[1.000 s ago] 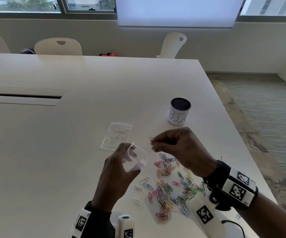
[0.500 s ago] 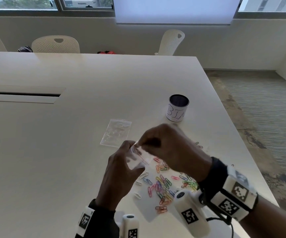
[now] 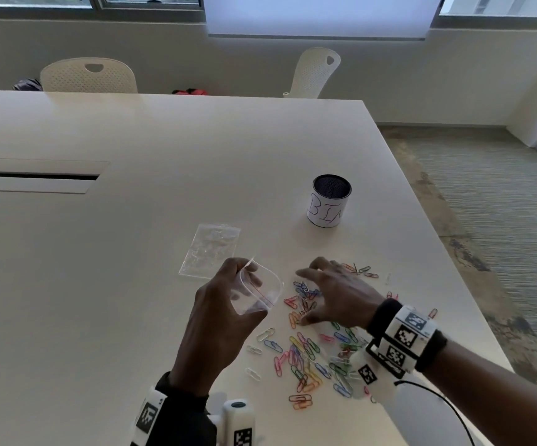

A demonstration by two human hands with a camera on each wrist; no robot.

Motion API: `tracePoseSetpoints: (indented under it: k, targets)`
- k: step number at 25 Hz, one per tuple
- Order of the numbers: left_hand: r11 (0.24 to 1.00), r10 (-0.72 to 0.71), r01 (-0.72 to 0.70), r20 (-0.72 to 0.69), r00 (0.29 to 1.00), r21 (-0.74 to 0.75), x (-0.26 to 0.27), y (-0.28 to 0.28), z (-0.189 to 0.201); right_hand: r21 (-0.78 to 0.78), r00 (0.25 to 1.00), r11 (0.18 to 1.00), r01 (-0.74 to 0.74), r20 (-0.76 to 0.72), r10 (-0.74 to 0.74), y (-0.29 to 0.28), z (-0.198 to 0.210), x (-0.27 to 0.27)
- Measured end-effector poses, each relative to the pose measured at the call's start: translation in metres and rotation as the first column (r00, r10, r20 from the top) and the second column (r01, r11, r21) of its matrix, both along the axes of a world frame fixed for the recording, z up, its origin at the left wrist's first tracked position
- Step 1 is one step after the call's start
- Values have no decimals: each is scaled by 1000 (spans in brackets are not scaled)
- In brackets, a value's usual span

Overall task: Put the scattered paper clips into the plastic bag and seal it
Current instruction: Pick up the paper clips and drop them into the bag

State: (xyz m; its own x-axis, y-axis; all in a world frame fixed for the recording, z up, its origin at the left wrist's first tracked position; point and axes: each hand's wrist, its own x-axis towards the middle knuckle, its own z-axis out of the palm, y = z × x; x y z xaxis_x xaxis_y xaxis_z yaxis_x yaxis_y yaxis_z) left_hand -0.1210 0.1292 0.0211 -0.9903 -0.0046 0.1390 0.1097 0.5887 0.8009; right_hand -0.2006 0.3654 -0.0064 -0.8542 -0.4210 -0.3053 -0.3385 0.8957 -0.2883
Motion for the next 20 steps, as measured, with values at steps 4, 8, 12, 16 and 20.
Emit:
tracePoseSetpoints:
  k: [4, 8, 12, 16, 20]
  targets:
    - [1000, -4, 4, -7, 1000, -6, -9, 1, 1, -107, 998, 993, -44, -53, 39, -12, -10, 8]
    - [1000, -6, 6, 0, 1000, -3, -13, 1, 0, -130, 989, 989, -71, -136, 53, -17, -13, 15]
    - [1000, -13, 13, 14, 1000, -5, -12, 1, -3, -119, 983, 990, -73, -178, 51, -19, -14, 15]
    - [1000, -11, 11, 21, 1000, 4, -10, 1, -4, -218, 994, 975, 35, -96, -57, -12, -7, 6]
    - [1000, -12, 12, 19, 1000, 7, -9, 1, -7, -443, 976, 869, 219, 106, -192, -4, 24, 4]
